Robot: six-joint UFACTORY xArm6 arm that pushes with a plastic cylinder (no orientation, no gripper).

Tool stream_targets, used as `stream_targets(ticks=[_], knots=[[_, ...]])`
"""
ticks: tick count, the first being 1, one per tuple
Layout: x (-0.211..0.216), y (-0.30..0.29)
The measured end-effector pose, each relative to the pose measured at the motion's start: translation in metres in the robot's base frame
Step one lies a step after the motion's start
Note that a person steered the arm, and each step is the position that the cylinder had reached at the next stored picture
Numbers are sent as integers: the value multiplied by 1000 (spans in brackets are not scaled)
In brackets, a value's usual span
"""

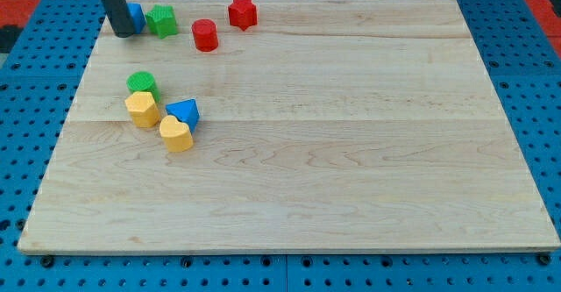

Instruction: Adjust the yellow blocks green circle and the triangle in a vertical line

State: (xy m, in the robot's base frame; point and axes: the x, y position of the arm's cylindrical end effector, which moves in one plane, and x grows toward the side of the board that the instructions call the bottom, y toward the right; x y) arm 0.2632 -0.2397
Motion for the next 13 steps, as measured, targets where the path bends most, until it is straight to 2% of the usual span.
stream_targets(ticks=[1, 3, 4, 5, 6, 8, 9, 11, 12, 13], knots=[[-10, 6], [109, -34], [158, -20], [156, 25], [135, 62], [107, 76], [125, 79], [169, 4], [220, -4], [215, 50]])
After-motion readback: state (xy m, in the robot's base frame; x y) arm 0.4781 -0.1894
